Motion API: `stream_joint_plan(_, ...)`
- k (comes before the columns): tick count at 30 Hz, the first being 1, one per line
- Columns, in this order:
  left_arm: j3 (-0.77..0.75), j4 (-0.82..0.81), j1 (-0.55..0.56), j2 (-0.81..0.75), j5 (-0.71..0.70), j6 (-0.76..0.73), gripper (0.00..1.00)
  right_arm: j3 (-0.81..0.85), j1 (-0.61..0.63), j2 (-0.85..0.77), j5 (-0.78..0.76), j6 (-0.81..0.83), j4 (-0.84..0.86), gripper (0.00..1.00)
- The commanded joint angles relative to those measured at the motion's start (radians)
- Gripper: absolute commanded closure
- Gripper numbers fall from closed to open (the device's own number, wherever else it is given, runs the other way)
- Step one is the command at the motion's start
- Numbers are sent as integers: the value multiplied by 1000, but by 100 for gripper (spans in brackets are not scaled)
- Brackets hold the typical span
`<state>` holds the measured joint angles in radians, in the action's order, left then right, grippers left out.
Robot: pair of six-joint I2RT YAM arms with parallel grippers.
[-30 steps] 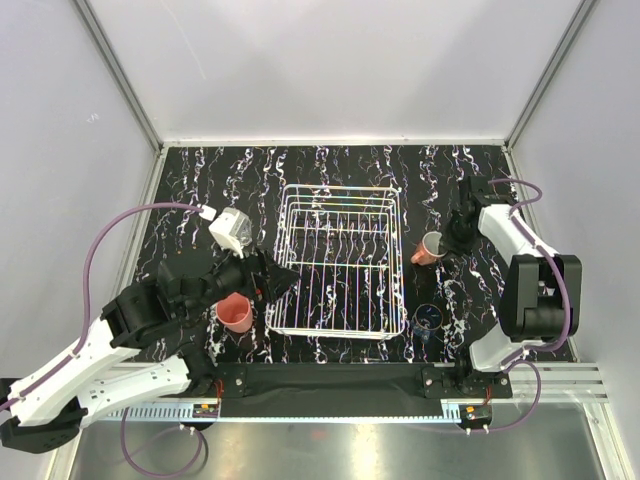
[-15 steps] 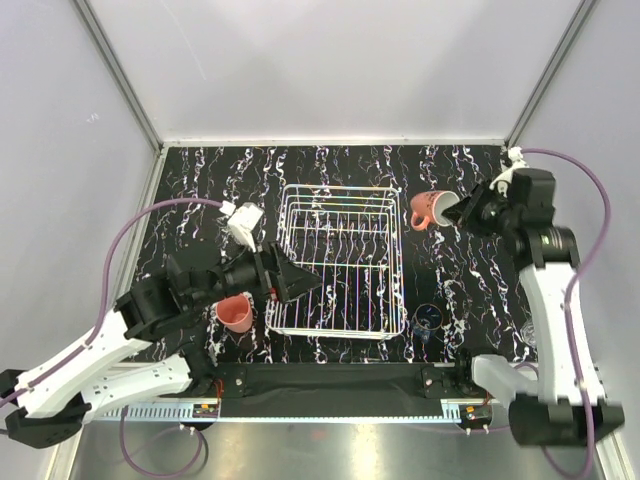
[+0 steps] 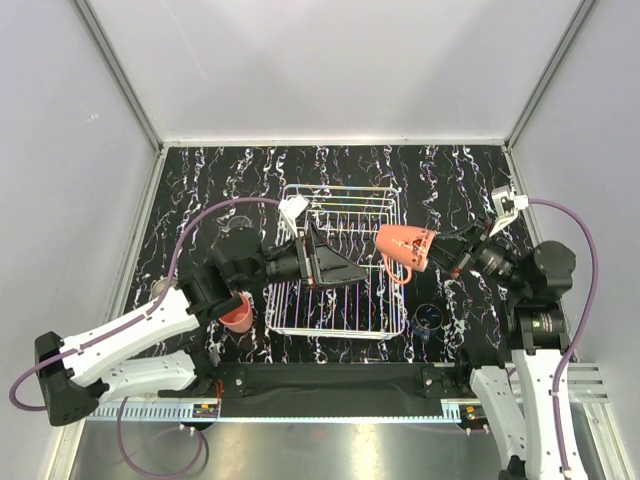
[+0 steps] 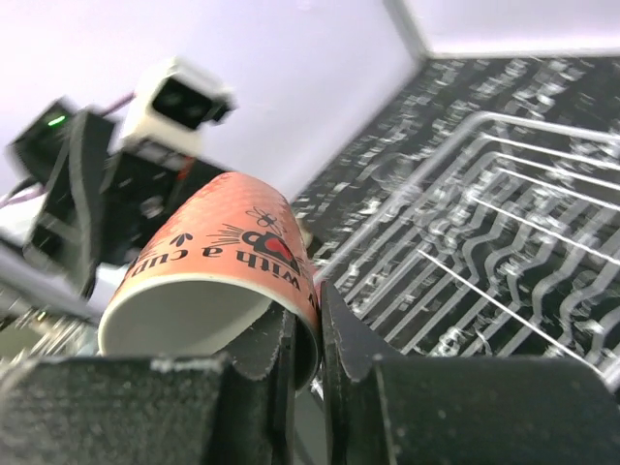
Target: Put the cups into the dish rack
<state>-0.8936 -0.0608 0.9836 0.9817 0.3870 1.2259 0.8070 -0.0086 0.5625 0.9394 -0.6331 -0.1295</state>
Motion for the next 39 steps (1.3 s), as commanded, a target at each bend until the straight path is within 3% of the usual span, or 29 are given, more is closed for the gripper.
stream_joint_plan(1,-15,-203,-2,-3,93,95,1,-18,-1,-36,148,-166,322,100)
stream_joint_plan(8,-8,-298,0,9,93,119,1,-60,-1,-62,229,-272,433,100)
stream_joint_plan(15,-34,-290,29,57,93,100,1,-65,-1,-88,239,-339,455,100)
stream_joint_plan(18,-45,-300,44,81,87,84,11,-75,-1,-92,236,-353,459,100)
stream_joint_plan(20,-54,-316,50,100,89,75,13,-83,-1,-87,233,-358,458,100)
stream_joint_plan(27,-47,-404,78,121,98,67,9,-88,-1,-61,230,-364,435,100)
stream_joint_plan(34,-76,-367,79,124,84,34,9,-89,-1,-58,249,-361,412,100)
stream_joint_plan(39,-114,-318,79,123,62,-9,15,-97,-1,-67,249,-359,403,100)
